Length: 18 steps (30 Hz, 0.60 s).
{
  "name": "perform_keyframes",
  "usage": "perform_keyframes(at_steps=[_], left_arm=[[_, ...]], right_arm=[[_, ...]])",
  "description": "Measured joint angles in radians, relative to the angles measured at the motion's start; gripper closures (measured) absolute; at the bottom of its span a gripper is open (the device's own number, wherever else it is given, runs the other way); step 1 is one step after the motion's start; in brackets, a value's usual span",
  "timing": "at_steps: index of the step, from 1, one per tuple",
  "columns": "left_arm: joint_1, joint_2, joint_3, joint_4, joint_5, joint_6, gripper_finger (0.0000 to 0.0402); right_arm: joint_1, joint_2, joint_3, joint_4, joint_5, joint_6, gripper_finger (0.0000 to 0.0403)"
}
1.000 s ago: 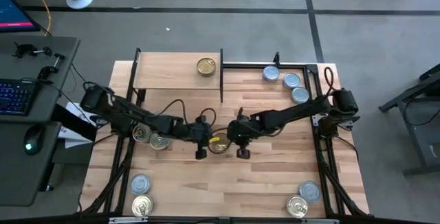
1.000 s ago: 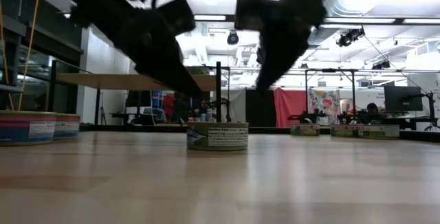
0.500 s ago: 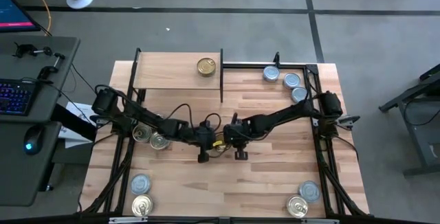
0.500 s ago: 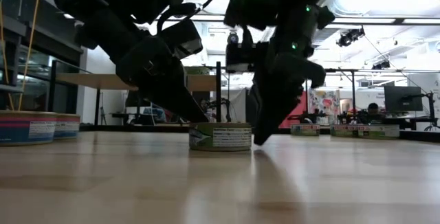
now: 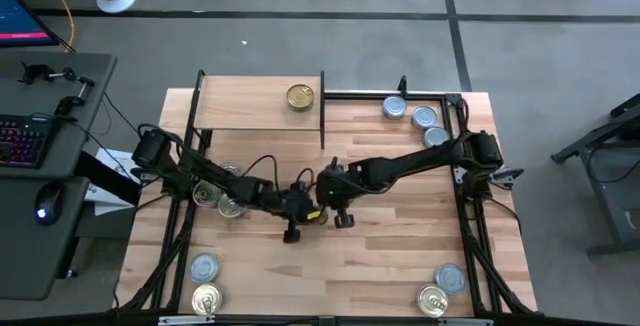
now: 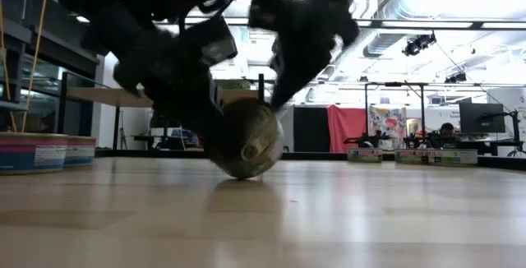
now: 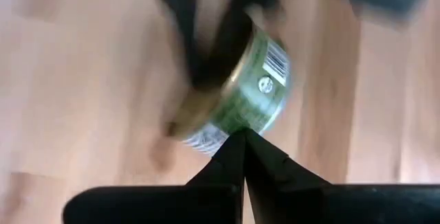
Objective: Stack canned seafood by type on shelf
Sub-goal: Stack the green tuna can on top of the other green tuna can on the shelf
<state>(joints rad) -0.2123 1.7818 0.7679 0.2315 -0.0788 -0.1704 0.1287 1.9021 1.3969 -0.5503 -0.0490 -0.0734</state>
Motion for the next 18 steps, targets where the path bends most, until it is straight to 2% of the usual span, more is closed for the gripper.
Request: perform_keyframes(at_steps=[4,6,10,15,18], left_arm=[[0.007,0.005,-0.006,-0.027,-0.034,0.000,0.0401],[0.003,0.002,-0.001,-0.011,-0.022,-0.003,0.0401],[0.002,-0.013,-0.002,-0.073,0.001,-0.010,0.0401],[0.013,-0.113,-0.004,-0.296,0.030,0.014,0.0401],[0.024,-0.180,-0.006,-0.384,-0.003,0.032,0.0401]], right_arm=[[0.003,0.004,0.031,0.008,-0.087,-0.044,0.0403],[0.002,0.003,0.050,0.010,-0.090,-0.048,0.0403],[0.001,0.003,0.103,-0.078,-0.026,-0.041,0.0403],[-0.016,-0.017,0.210,-0.196,0.058,-0.080,0.0402],[-0.049,-0.016,0.254,-0.270,0.057,0.004,0.0387]])
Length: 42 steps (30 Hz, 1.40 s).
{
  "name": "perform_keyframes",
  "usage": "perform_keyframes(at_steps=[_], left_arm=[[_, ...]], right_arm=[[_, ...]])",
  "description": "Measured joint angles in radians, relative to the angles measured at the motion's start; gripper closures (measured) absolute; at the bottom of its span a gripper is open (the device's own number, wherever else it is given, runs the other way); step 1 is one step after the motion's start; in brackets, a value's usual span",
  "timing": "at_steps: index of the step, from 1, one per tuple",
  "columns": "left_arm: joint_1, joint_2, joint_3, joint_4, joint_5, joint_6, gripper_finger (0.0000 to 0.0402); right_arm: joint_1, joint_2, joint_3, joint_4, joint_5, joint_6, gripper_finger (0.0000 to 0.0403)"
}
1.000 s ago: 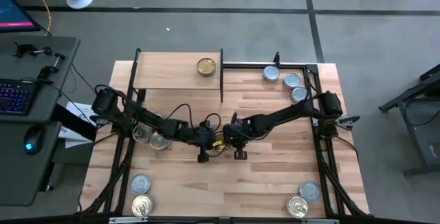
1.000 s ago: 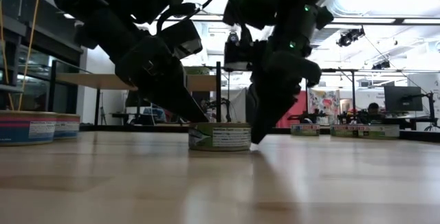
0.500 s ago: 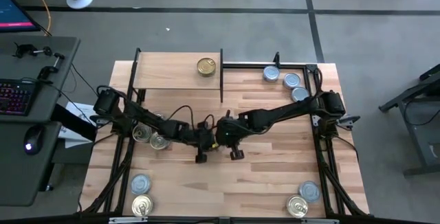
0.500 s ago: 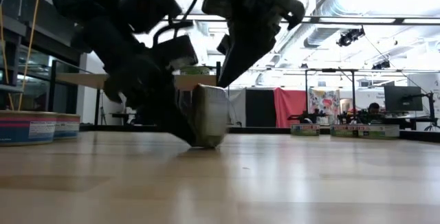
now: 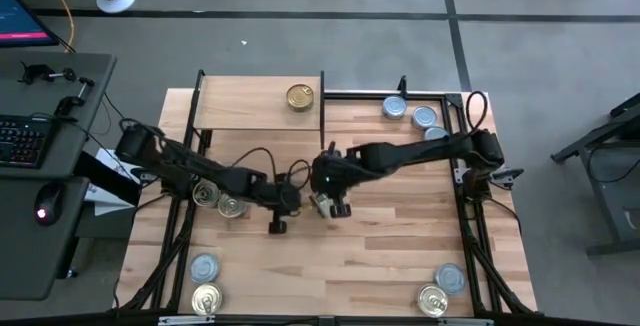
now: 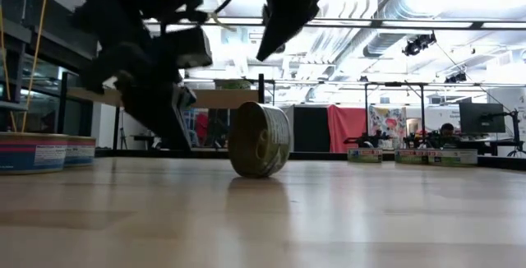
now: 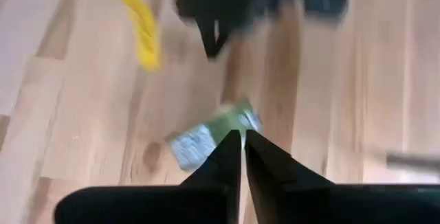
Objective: Stack canned seafood by type on shelf
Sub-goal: Stack the green tuna can on top of the other green tuna can on the shelf
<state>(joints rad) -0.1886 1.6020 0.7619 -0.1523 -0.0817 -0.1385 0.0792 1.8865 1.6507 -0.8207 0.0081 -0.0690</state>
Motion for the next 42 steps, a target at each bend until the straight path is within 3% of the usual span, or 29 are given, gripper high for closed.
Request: perform_keyframes(at_steps=[4,12,16,25,35,38,42], left_arm=[[0.024,-0.086,-0.082,0.041,-0.020,-0.014,0.0401],[0.086,-0.294,-0.261,0.102,0.033,-0.095,0.0401],[0.111,-0.380,-0.294,0.101,0.057,-0.068,0.0401],[0.168,-0.442,-0.293,0.151,0.110,0.082,0.0401],[0.190,-0.447,-0.293,0.155,0.126,0.084,0.0401],[0.191,-0.463,-0.285,0.156,0.176,0.022,0.0401],[0.202,-0.512,-0.240,0.151,0.287,0.020,0.0401]], right_arm=[[-0.051,0.001,0.005,-0.056,-0.058,0.199,0.0329],[-0.048,0.002,0.005,-0.028,-0.102,0.648,0.0158],[-0.007,0.024,0.005,-0.100,-0.025,0.874,0.0123],[0.071,0.114,0.005,-0.077,0.018,1.099,0.0119],[0.100,0.199,0.005,-0.041,0.037,1.084,0.0124],[0.098,0.210,0.004,-0.045,0.039,1.067,0.0163],[0.081,0.198,0.004,-0.044,0.051,1.004,0.0276]])
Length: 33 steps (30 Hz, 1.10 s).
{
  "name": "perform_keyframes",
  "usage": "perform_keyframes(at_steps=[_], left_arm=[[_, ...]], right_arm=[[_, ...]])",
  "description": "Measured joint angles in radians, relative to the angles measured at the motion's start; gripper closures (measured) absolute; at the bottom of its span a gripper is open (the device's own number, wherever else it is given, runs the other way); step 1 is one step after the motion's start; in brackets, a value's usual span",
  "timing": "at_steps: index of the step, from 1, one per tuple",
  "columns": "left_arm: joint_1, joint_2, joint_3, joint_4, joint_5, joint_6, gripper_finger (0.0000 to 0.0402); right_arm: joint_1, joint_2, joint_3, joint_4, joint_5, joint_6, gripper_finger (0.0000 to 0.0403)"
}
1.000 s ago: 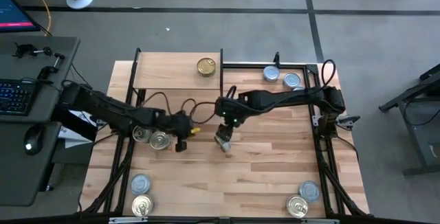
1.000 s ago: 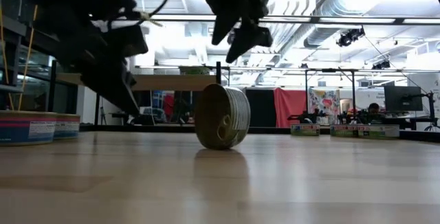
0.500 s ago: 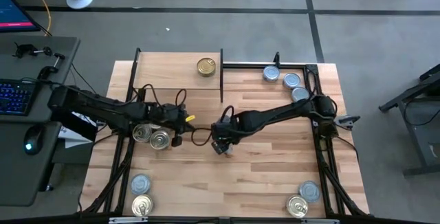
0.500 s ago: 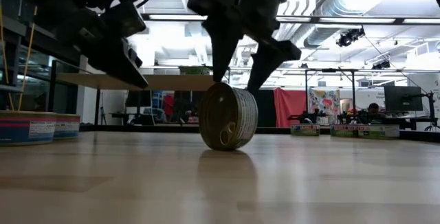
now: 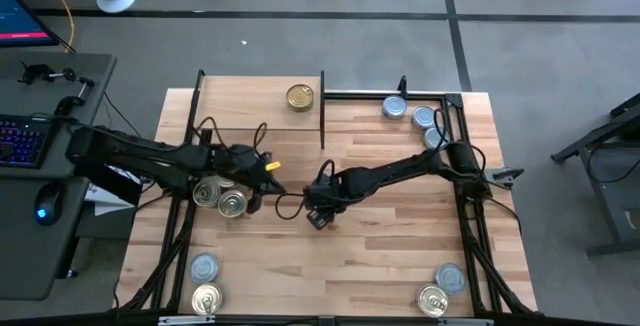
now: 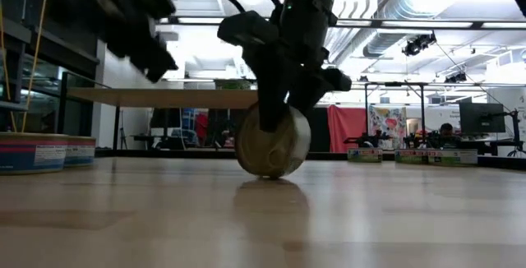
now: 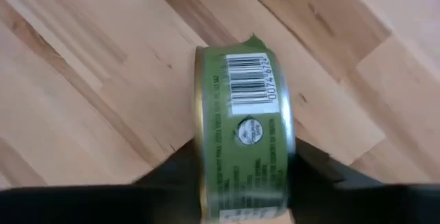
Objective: Stack canned seafood by type on shelf
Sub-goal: Stack the green tuna can on top of the other green tuna can on the shelf
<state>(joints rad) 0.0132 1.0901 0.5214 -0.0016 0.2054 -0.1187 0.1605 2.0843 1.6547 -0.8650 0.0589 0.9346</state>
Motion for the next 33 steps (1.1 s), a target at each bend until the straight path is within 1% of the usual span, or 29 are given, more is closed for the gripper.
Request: perform_keyframes(at_steps=[1,5,7,9,11,13,17,20,23,26,29,33], left_arm=[[0.003,-0.016,0.012,-0.004,0.003,0.000,0.0402],[0.026,-0.111,0.082,-0.088,-0.001,0.000,0.0401],[0.035,-0.165,0.126,-0.174,-0.002,-0.001,0.0401],[0.040,-0.211,0.172,-0.244,-0.011,0.000,0.0401],[0.040,-0.252,0.210,-0.293,-0.054,0.000,0.0401],[0.034,-0.283,0.234,-0.297,-0.125,-0.006,0.0401],[0.028,-0.316,0.249,-0.260,-0.250,-0.012,0.0401],[0.022,-0.317,0.250,-0.235,-0.294,-0.071,0.0401],[0.009,-0.309,0.249,-0.197,-0.296,-0.151,0.0401],[-0.009,-0.300,0.249,-0.160,-0.297,-0.168,0.0401],[-0.022,-0.292,0.249,-0.109,-0.300,-0.168,0.0401],[-0.028,-0.292,0.249,-0.078,-0.309,-0.168,0.0401]], right_arm=[[-0.006,-0.012,-0.001,-0.003,-0.003,-0.030,0.0290],[-0.053,-0.098,-0.001,-0.032,0.007,-0.162,0.0289],[-0.090,-0.156,-0.001,-0.059,0.018,-0.224,0.0289],[-0.136,-0.211,-0.001,-0.067,0.006,-0.292,0.0289],[-0.189,-0.266,-0.001,-0.053,-0.027,-0.352,0.0289],[-0.249,-0.320,-0.001,0.001,-0.060,-0.402,0.0289],[-0.371,-0.378,0.000,0.211,-0.160,-0.426,0.0289],[-0.471,-0.370,0.000,0.380,-0.219,-0.335,0.0289],[-0.560,-0.328,0.000,0.540,-0.240,-0.212,0.0289],[-0.624,-0.272,0.000,0.640,-0.271,-0.081,0.0289],[-0.647,-0.220,0.000,0.687,-0.312,0.030,0.0289],[-0.642,-0.167,0.000,0.727,-0.336,0.109,0.0289]])
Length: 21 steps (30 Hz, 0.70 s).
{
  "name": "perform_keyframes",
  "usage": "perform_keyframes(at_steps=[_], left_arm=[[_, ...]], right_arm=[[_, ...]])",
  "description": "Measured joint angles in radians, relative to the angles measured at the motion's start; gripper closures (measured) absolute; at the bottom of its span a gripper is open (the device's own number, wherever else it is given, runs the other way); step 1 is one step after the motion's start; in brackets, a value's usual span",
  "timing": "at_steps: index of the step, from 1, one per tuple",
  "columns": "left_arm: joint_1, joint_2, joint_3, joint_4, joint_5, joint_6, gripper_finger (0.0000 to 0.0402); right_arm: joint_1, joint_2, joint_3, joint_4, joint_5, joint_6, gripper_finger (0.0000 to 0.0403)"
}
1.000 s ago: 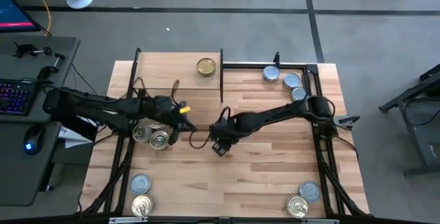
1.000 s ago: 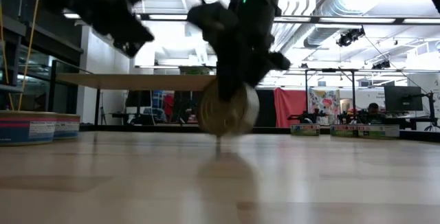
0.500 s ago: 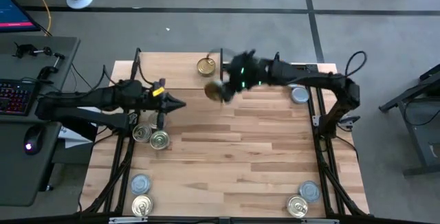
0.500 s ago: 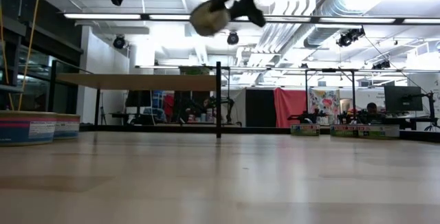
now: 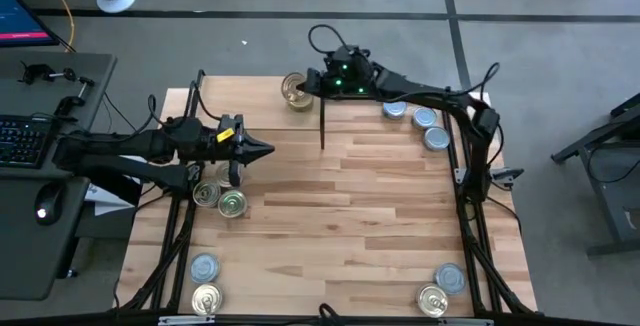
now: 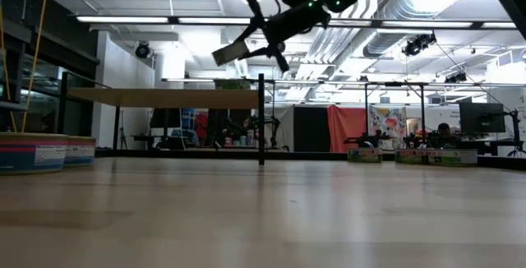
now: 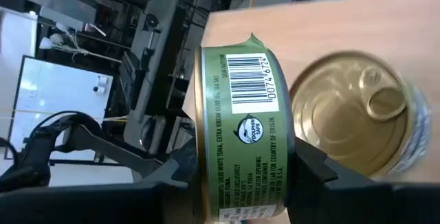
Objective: Stack canned seafood by type on shelf
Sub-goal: Stack the green tuna can on top of the other green tuna can on the shelf
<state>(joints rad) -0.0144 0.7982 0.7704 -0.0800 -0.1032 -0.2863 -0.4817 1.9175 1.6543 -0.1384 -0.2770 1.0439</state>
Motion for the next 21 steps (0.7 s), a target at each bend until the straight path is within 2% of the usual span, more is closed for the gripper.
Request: perform_keyframes(at_steps=[5,8,14,17,21], left_arm=[[0.000,0.000,0.000,0.010,-0.001,-0.024,0.0401],[0.000,0.000,0.000,0.011,-0.001,-0.025,0.0401],[0.000,0.000,0.000,0.010,-0.001,-0.016,0.0401],[0.000,0.000,0.000,0.006,-0.001,-0.016,0.0401],[0.000,0.000,0.000,0.004,-0.001,-0.016,0.0401]], right_arm=[[0.007,0.012,0.000,-0.040,0.065,0.033,0.0287],[0.005,0.014,0.000,-0.025,0.129,0.039,0.0249],[0.008,0.014,0.000,-0.012,0.170,0.055,0.0166],[0.019,0.014,0.000,-0.012,0.169,0.057,0.0149],[0.031,0.014,0.000,-0.038,0.164,0.053,0.0146]])
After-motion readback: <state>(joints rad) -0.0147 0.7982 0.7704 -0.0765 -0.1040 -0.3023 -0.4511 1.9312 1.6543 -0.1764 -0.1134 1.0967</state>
